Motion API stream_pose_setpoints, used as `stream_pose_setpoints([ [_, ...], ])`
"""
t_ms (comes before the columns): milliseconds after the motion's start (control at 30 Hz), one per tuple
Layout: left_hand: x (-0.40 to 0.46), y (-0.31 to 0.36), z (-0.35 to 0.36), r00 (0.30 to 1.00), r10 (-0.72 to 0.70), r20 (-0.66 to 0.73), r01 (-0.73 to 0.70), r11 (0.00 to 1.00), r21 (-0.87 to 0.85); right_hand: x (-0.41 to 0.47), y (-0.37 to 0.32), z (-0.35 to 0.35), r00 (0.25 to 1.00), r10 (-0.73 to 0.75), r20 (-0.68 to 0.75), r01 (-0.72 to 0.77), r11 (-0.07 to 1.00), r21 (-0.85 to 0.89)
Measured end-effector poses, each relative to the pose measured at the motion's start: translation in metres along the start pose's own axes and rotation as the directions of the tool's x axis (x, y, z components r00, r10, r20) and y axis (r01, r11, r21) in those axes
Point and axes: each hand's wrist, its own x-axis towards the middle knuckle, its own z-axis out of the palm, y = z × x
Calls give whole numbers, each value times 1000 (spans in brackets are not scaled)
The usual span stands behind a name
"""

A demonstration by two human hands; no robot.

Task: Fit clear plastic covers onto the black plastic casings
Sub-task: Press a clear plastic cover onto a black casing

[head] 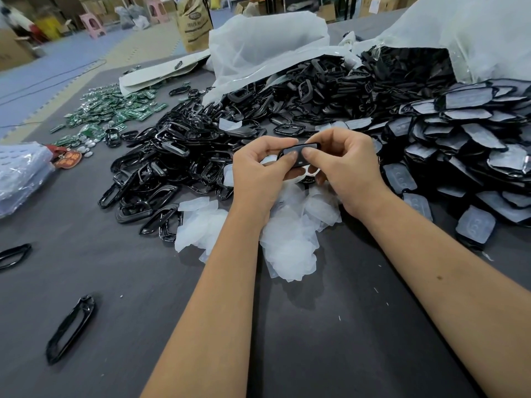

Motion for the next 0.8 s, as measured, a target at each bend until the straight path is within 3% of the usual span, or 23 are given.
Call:
stream_pose_setpoints([
  [367,1,-1,1,1000,14,15,-14,1000,-13,3,0,-1,996,85,0,-84,990,115],
  [700,2,-1,-1,998,-20,-53,20,1000,9,3,0,0,995,97,24,-100,988,115],
  [800,1,-1,-1,999,-16,-36,16,1000,-1,2,2,0,999,44,14,-44,999,29],
])
